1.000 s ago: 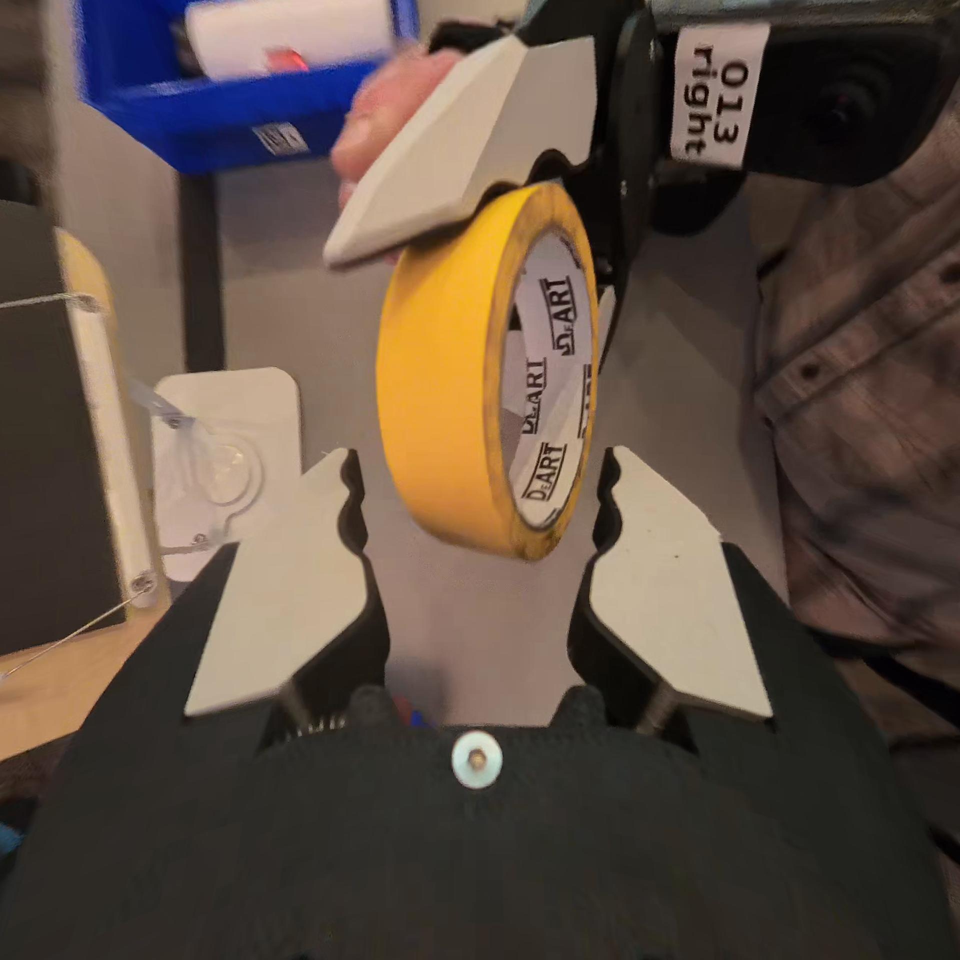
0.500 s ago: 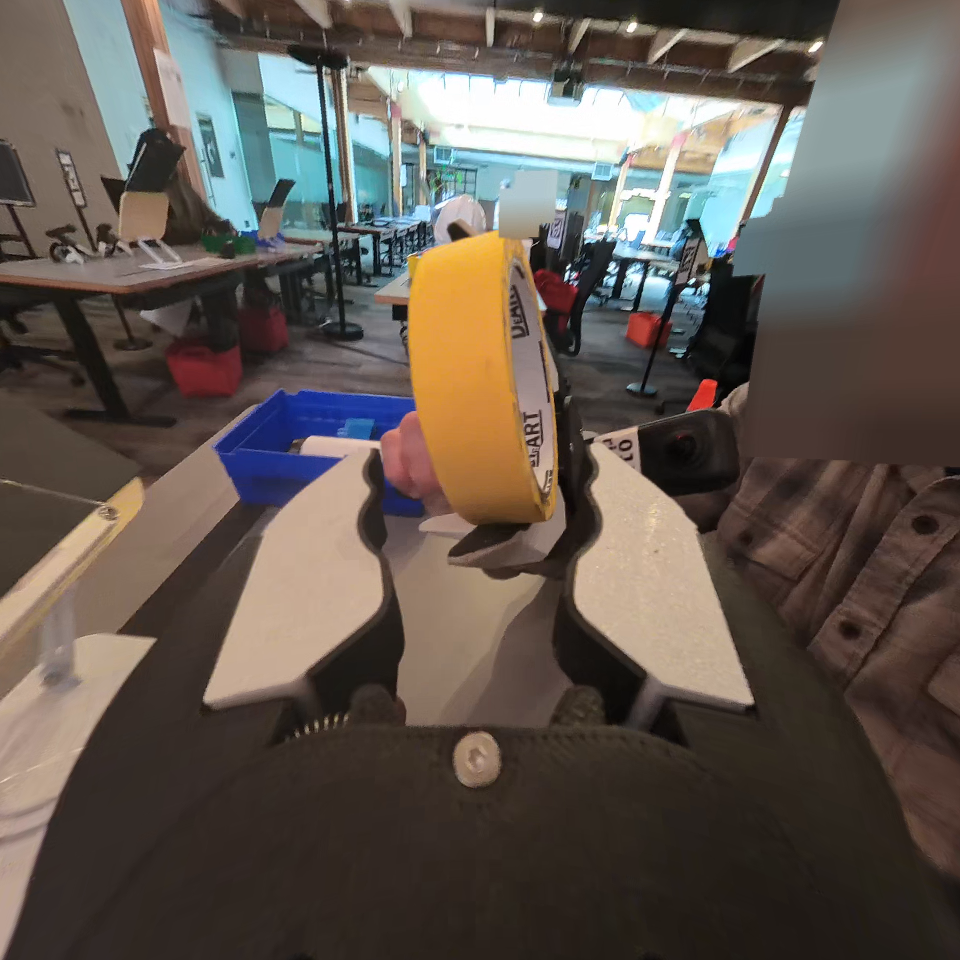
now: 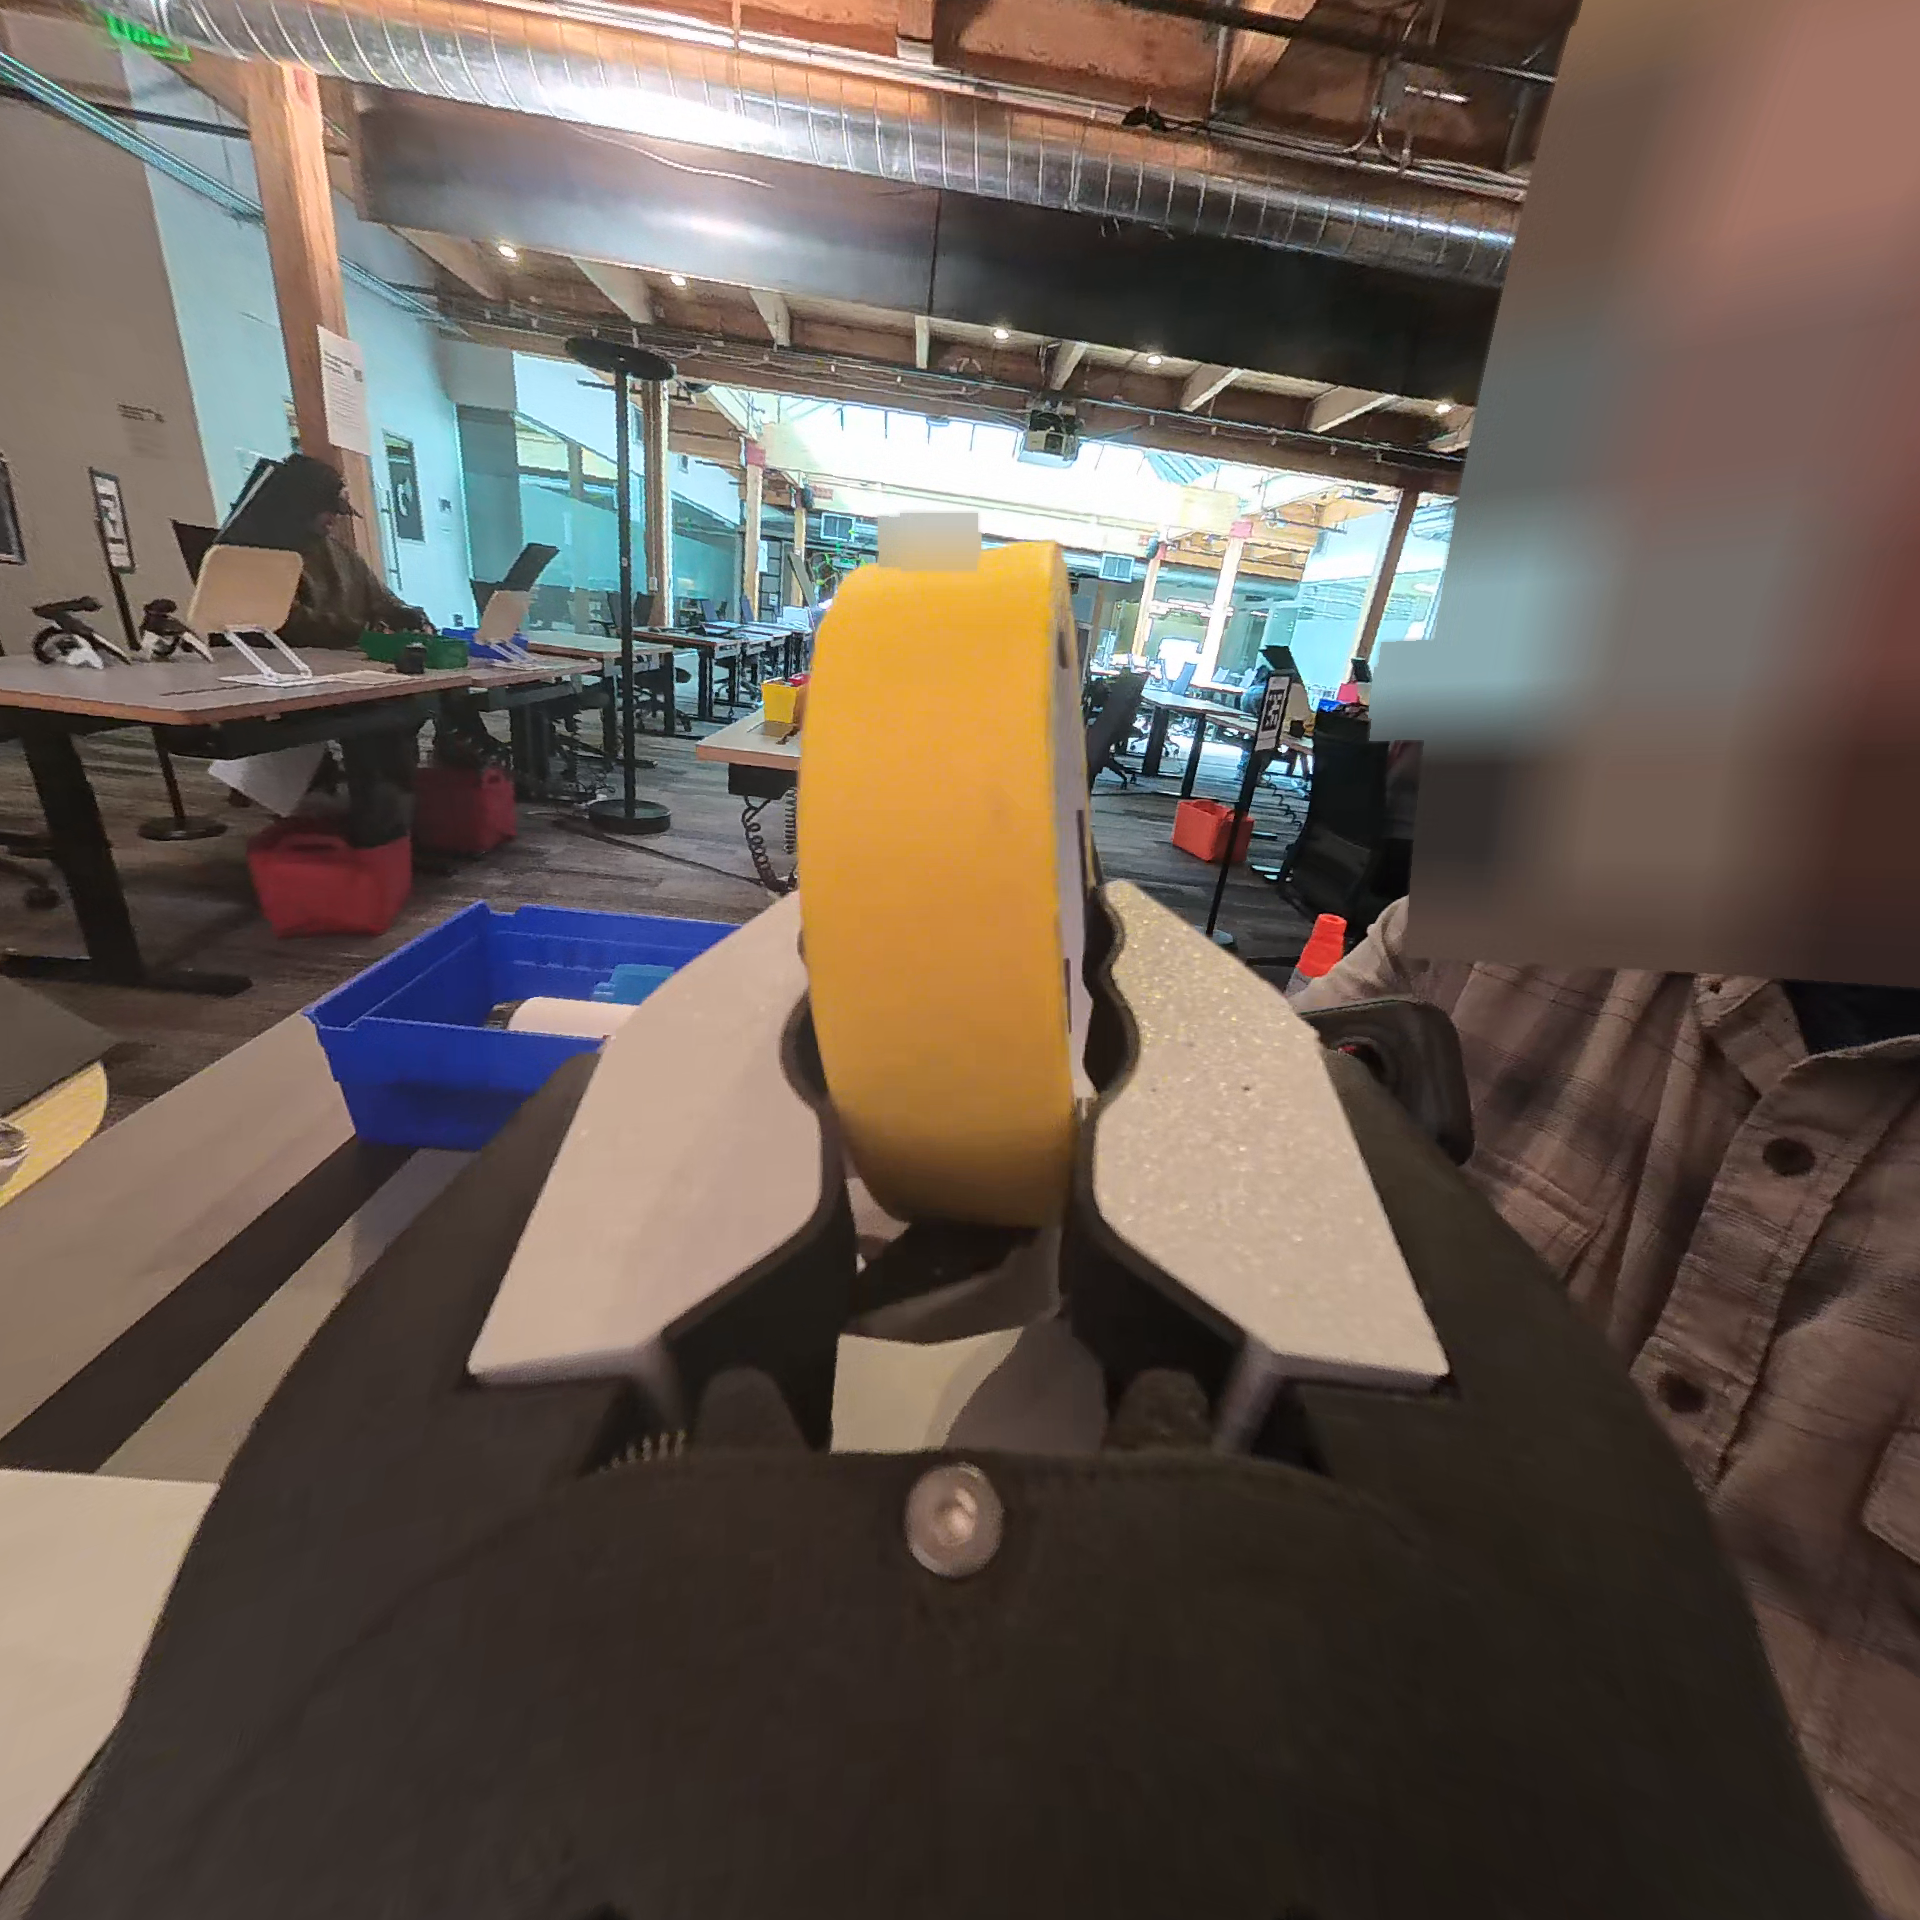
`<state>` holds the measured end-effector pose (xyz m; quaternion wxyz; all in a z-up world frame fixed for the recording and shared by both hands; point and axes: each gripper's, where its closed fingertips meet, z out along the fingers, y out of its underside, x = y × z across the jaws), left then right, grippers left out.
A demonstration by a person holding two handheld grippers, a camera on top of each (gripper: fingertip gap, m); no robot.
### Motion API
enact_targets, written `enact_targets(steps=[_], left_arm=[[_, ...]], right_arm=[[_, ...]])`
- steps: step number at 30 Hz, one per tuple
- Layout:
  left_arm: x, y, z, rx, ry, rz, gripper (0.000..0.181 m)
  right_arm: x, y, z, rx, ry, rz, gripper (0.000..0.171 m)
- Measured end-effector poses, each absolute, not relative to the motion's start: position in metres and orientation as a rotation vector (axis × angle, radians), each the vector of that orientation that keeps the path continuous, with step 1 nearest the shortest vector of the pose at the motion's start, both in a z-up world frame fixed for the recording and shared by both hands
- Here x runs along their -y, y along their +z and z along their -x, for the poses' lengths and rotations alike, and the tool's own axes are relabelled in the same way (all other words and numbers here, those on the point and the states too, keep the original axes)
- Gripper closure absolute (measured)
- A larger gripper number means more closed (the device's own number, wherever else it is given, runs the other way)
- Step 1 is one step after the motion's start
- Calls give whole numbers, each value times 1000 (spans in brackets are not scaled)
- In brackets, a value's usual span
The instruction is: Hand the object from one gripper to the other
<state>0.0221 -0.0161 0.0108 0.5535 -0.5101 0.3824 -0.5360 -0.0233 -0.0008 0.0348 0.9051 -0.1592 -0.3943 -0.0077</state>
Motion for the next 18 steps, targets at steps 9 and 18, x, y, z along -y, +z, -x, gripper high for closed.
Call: enact_targets(steps=[9,18], left_arm=[[19,9,-20,-909,-1264,1192,145],[6,12,-10,-896,-1124,1212,147]], right_arm=[[6,33,25,821,-17,297,58],[-3,26,28,873,-31,301,58]])
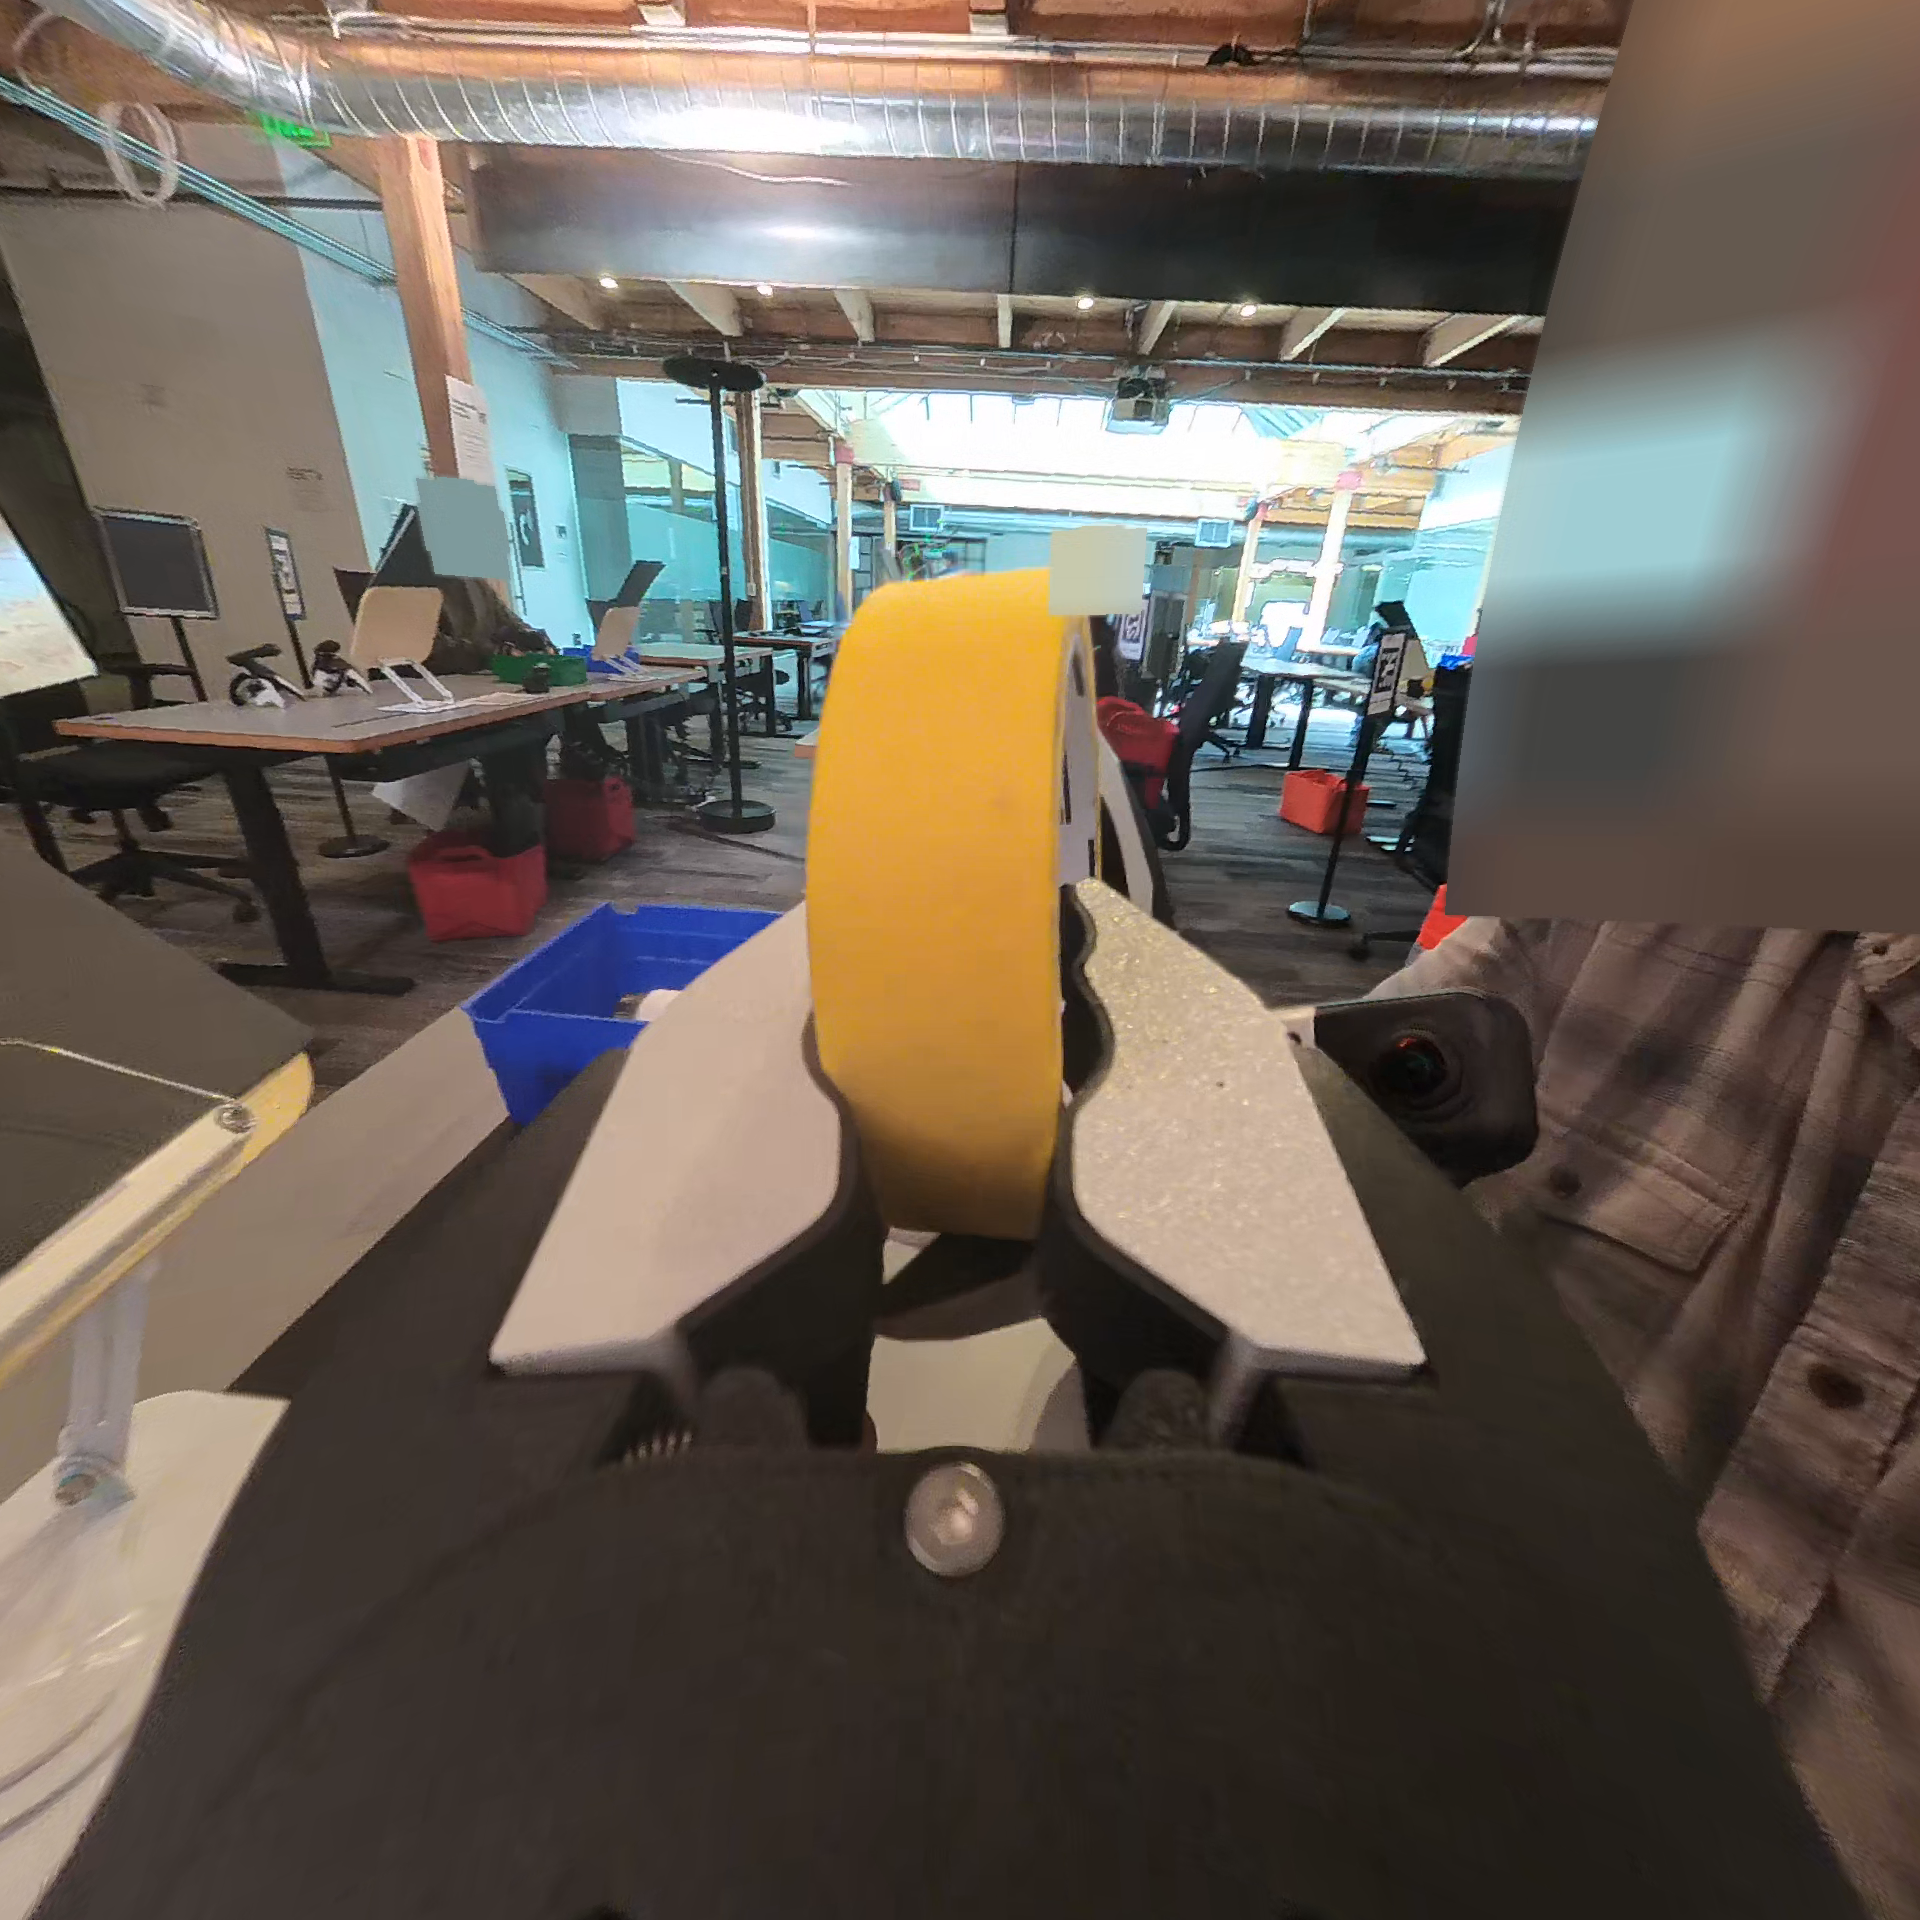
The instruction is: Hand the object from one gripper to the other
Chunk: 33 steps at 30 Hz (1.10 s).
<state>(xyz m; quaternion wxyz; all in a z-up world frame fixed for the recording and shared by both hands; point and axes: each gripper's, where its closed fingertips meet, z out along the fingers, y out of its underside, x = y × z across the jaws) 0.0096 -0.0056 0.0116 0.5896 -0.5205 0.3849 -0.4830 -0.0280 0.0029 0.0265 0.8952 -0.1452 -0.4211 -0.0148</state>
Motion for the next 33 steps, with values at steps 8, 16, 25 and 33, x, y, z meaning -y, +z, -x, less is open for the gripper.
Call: enact_targets(steps=[8,16,25,33], left_arm=[[-14,7,18,-1061,-744,1356,148],[-37,-13,48,-1326,-257,1547,148],[-46,-45,59,-1710,110,1694,149],[-53,-33,44,-1778,295,1604,149]], right_arm=[[-16,10,31,1069,146,369,62],[-22,-6,27,1281,235,444,74],[-21,-11,25,1370,511,626,66],[-37,-4,26,1158,783,661,92]])
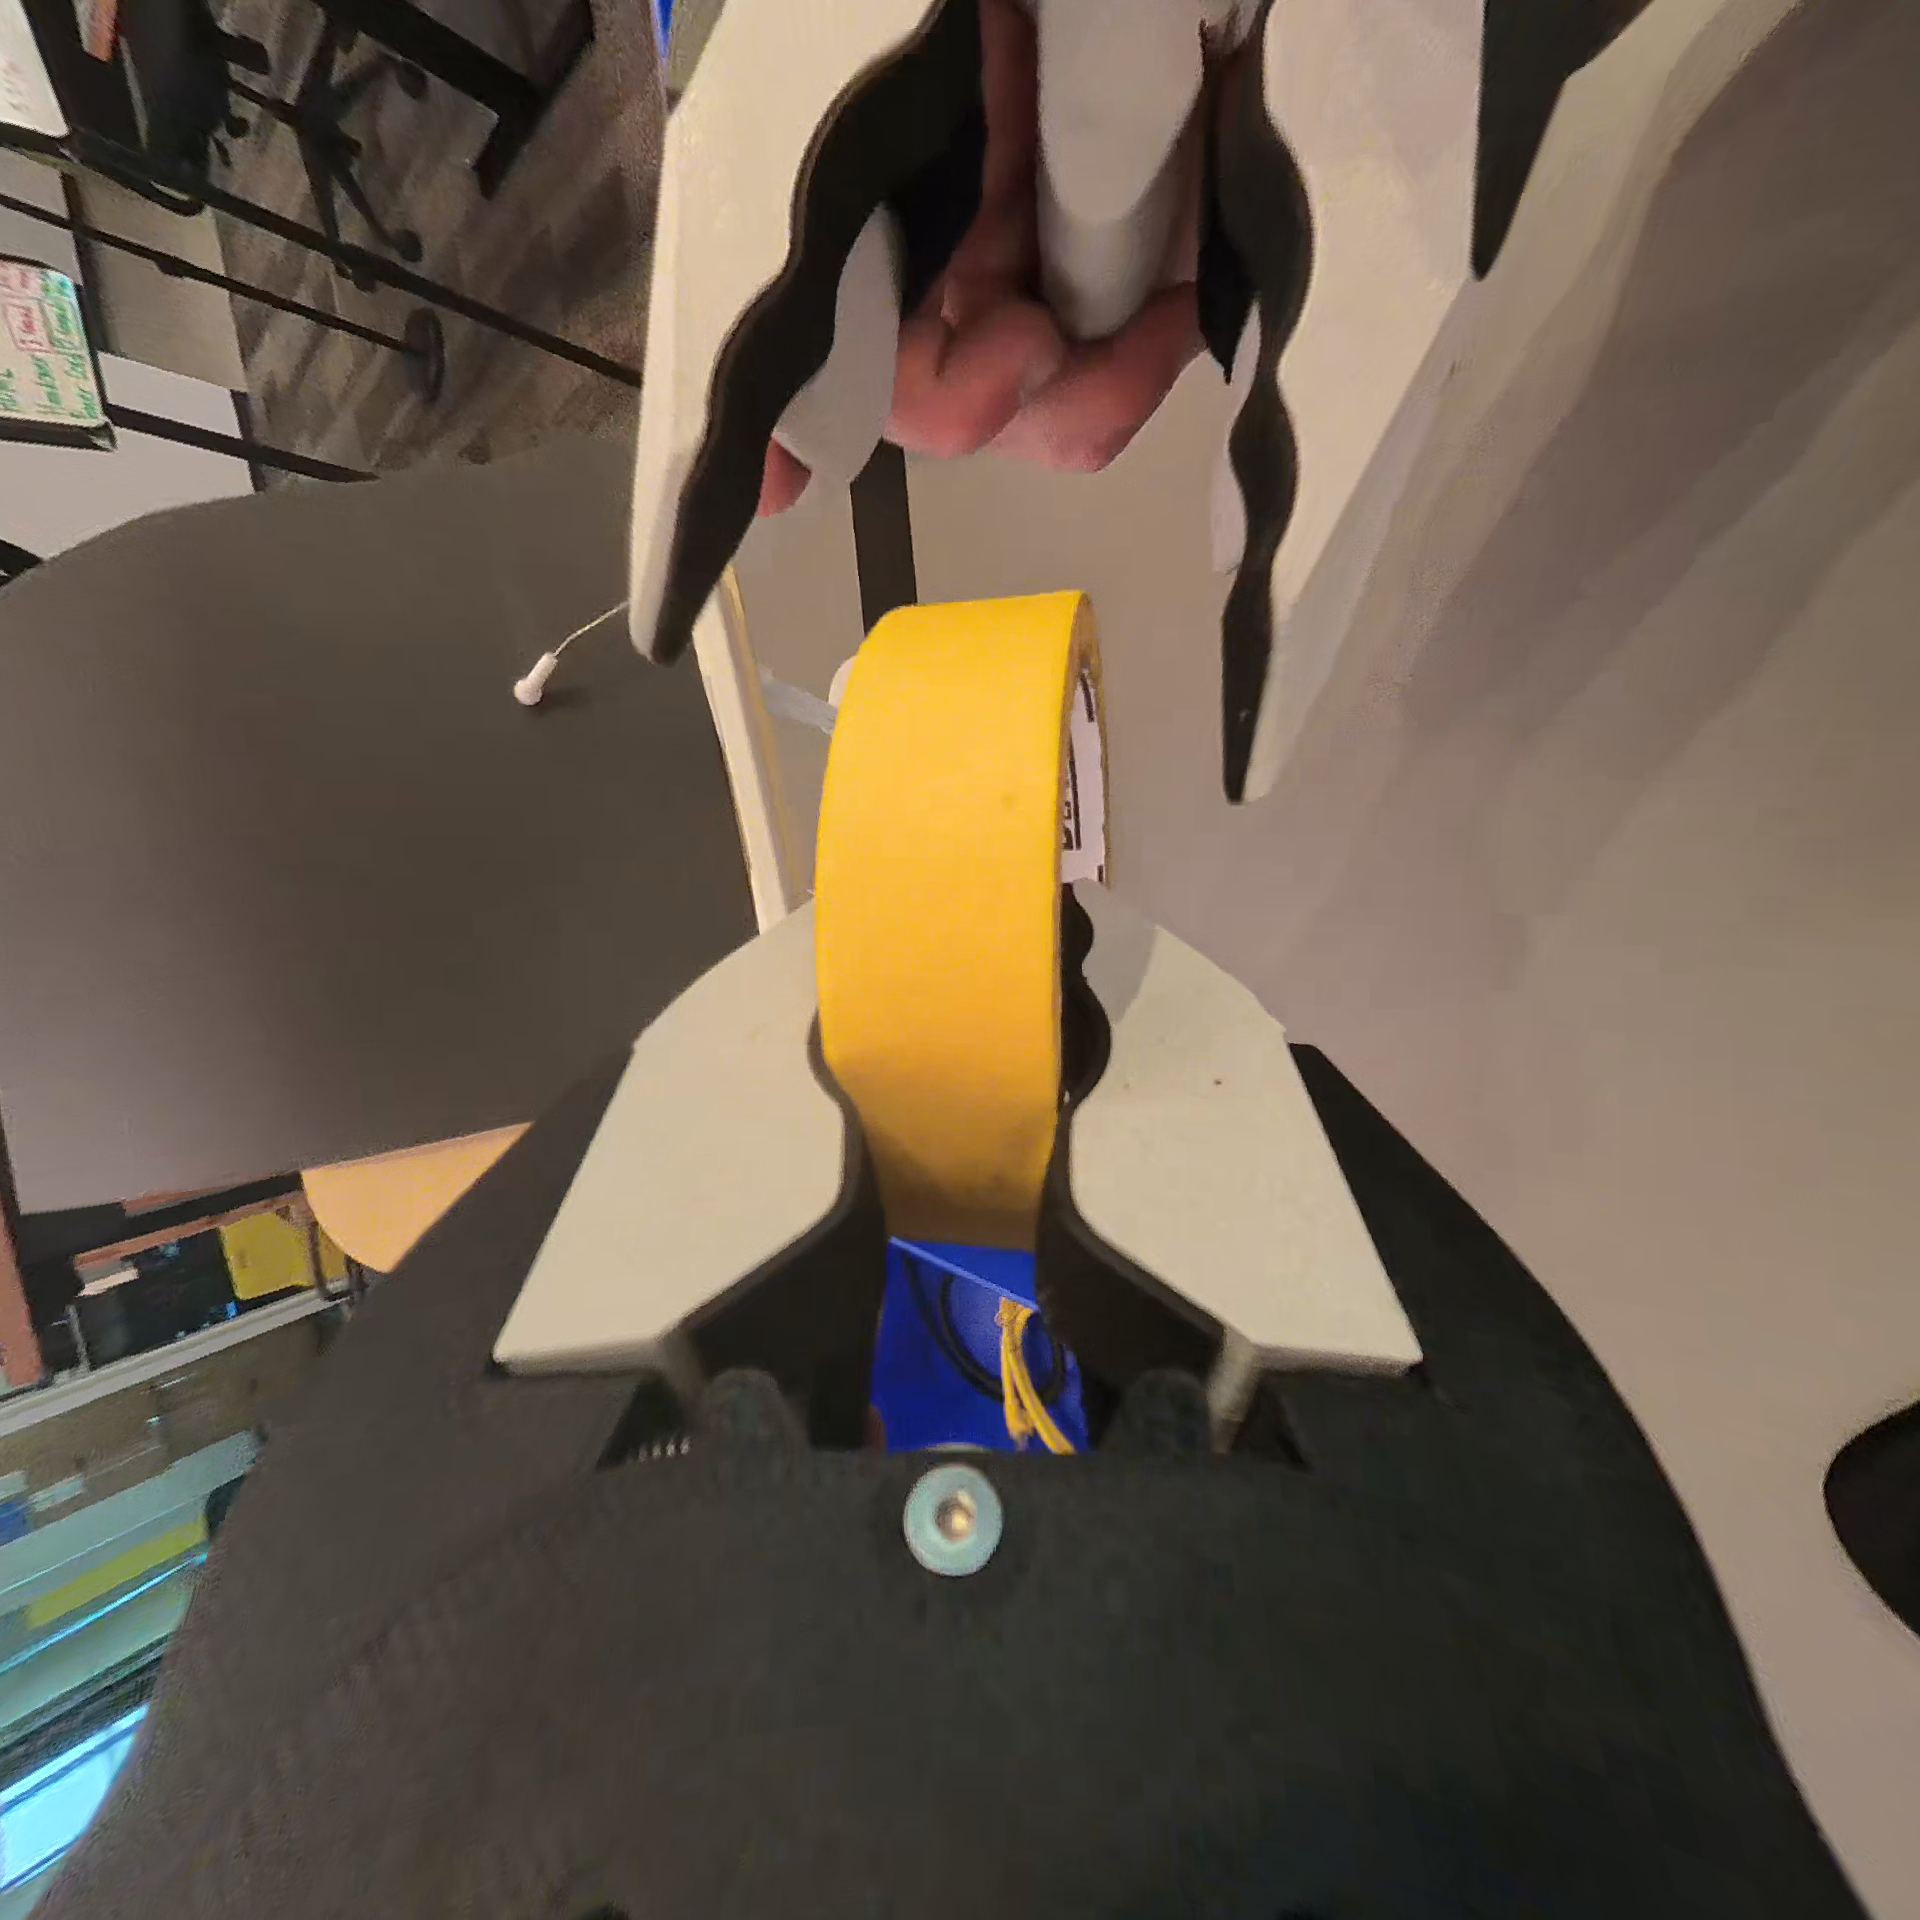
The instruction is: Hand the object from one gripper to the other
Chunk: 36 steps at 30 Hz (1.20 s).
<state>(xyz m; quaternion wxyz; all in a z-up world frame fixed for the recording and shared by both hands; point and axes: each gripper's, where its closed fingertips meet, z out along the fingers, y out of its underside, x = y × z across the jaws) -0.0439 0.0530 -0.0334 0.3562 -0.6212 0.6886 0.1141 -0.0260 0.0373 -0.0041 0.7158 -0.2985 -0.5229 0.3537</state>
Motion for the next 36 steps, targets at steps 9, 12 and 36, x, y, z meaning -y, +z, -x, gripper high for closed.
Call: enact_targets(steps=[9,12,36], left_arm=[[-53,-47,38,-1878,419,1582,149],[-54,-51,41,-1893,454,1579,149],[-58,-50,47,-1900,505,1606,144]], right_arm=[[-34,-15,38,1164,839,705,111],[-34,-15,39,1158,820,717,117],[-26,-16,44,1135,890,730,148]])
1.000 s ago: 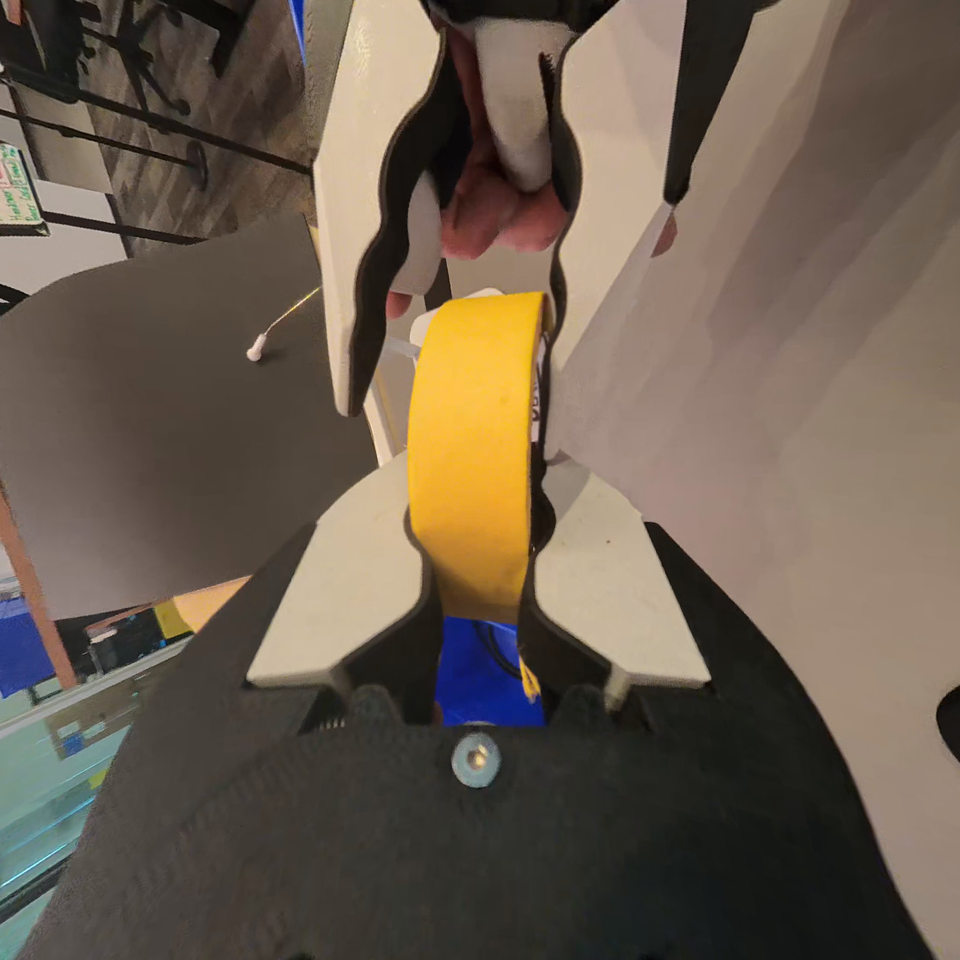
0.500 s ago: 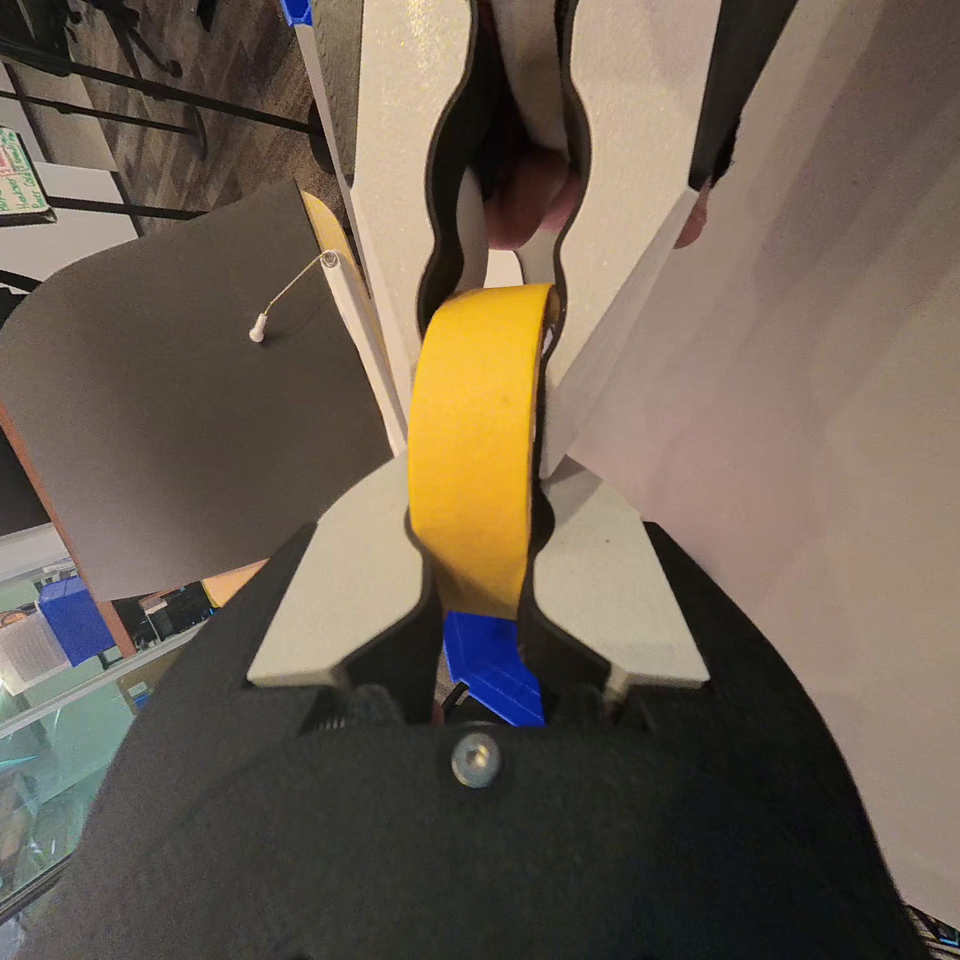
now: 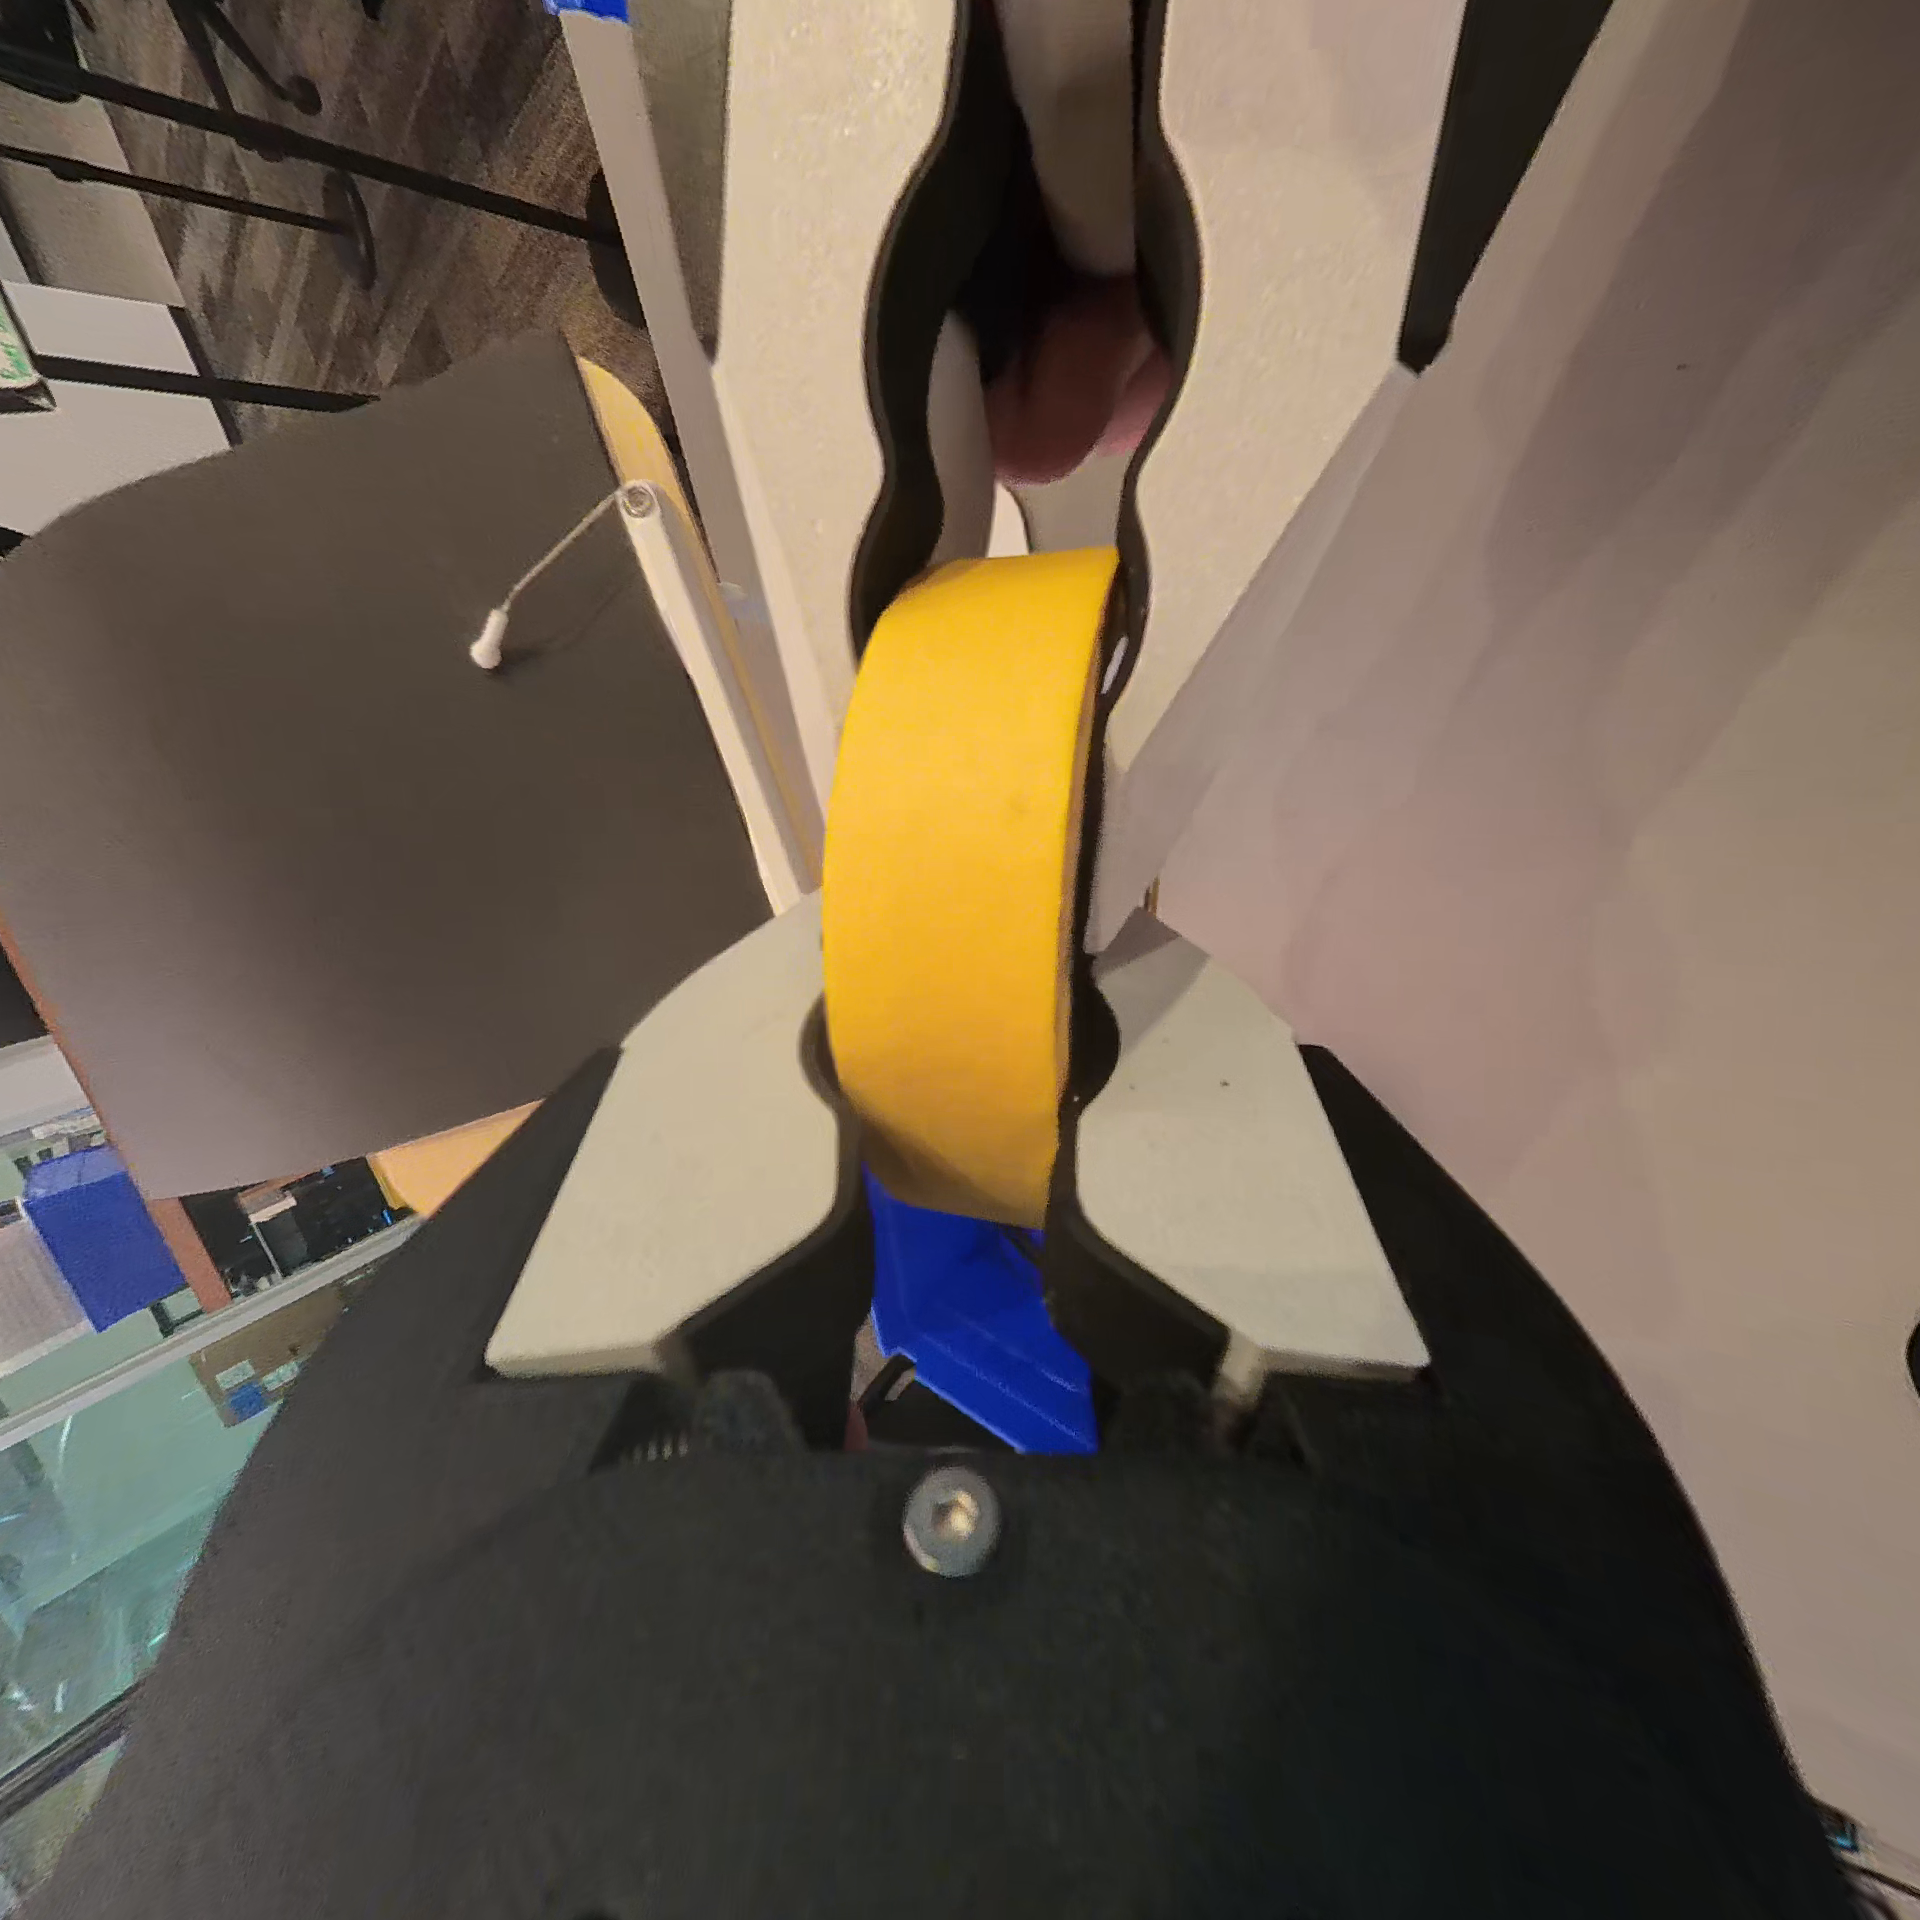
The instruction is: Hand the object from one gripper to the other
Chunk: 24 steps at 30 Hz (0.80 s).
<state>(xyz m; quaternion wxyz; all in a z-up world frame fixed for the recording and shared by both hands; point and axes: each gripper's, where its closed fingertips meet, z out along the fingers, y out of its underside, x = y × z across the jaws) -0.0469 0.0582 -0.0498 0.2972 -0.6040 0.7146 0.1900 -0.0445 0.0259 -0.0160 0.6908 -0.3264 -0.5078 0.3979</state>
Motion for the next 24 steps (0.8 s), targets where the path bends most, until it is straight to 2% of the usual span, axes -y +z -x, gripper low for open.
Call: enact_targets(steps=[6,8,13,24], left_arm=[[-50,-51,46,-1950,484,1636,138],[-45,-53,44,-1973,435,1647,146],[-50,-45,37,-1903,400,1627,149],[-40,-40,27,-1830,64,1668,146]], right_arm=[[-20,-15,43,1168,899,704,147],[-19,-15,42,1173,934,707,147],[-22,-8,39,1105,1019,722,147],[-21,-3,34,1037,1267,737,147]])
